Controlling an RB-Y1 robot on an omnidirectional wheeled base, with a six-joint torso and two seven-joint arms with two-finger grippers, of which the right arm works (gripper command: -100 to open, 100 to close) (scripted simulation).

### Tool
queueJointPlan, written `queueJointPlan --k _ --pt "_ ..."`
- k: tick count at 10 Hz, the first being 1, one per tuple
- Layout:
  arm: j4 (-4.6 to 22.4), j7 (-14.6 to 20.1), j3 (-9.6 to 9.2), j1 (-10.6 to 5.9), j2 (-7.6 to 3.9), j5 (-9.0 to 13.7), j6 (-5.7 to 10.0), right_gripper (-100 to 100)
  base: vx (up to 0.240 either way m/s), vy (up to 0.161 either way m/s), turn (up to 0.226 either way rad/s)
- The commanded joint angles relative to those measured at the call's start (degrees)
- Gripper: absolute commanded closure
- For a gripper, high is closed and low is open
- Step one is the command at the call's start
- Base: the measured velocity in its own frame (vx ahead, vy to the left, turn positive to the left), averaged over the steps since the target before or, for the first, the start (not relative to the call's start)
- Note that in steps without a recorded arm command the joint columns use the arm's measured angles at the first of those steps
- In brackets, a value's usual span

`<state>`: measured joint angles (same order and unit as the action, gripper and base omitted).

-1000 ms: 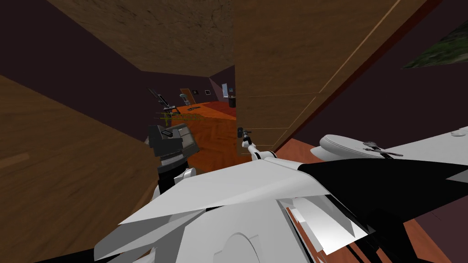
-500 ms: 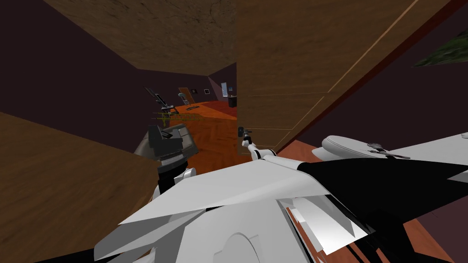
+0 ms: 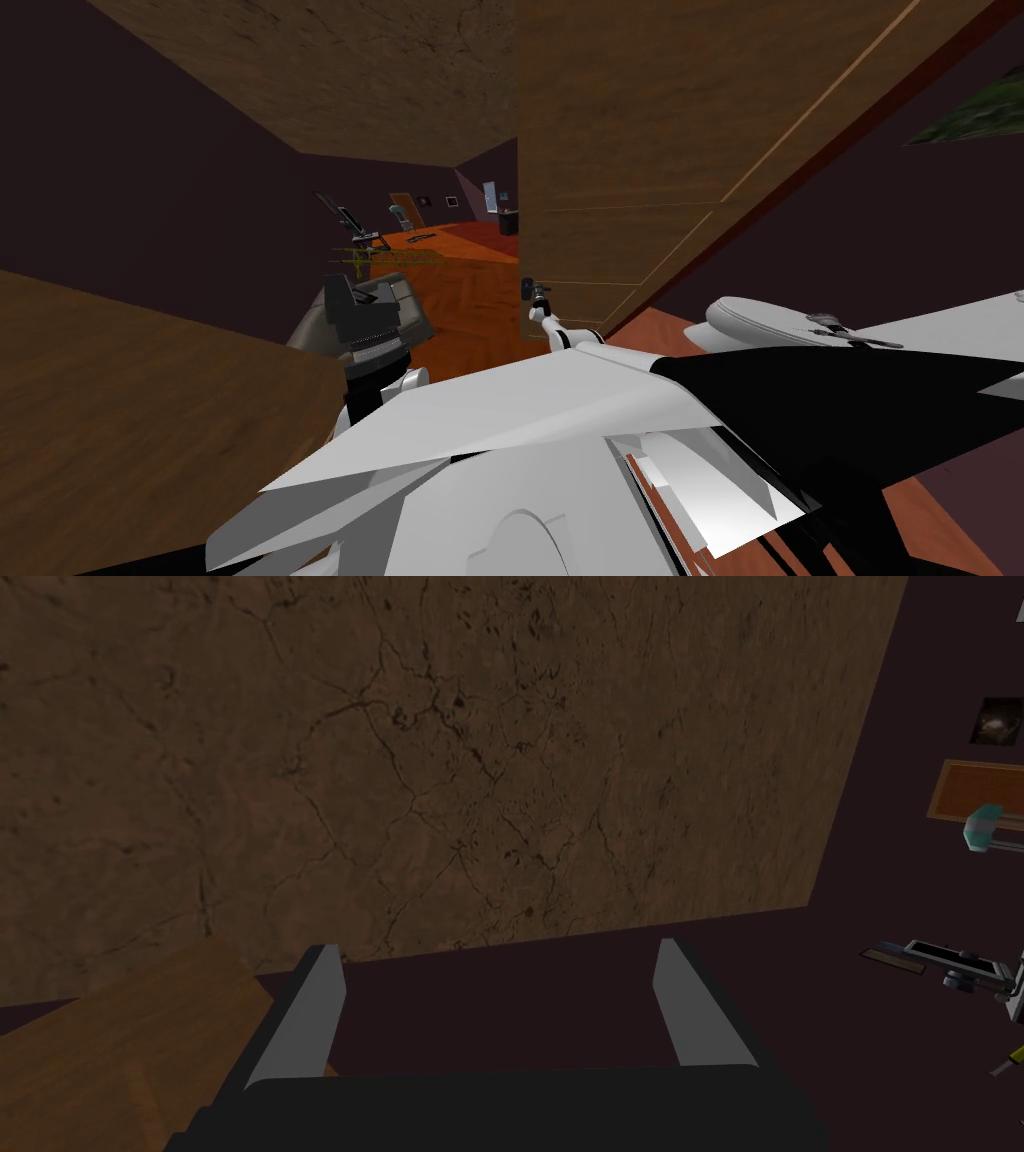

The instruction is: Push the door open

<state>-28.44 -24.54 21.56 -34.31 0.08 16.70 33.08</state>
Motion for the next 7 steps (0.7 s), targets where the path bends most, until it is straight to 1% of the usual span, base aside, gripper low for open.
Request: queueJointPlan --k 1,3,4,5,7 --pt "-1.07 -1.94 1.93 0.18 0.58 1.15 0.93 100 0.148 0.046 -0.044" --pt "-0.72 -3.46 3.26 -0.19 2.5 2.1 1.52 100 0.134 0.099 -0.074" --pt "-1.14 -3.04 2.82 0.26 2.14 1.78 0.72 100 0.05 0.048 -0.041" --pt "-0.64 -4.56 4.34 -0.18 0.38 2.95 2.11 100 0.084 -0.027 0.075" --pt "-0.64 -4.56 4.34 -0.18 0.38 2.95 2.11 100 0.083 -0.042 0.033"
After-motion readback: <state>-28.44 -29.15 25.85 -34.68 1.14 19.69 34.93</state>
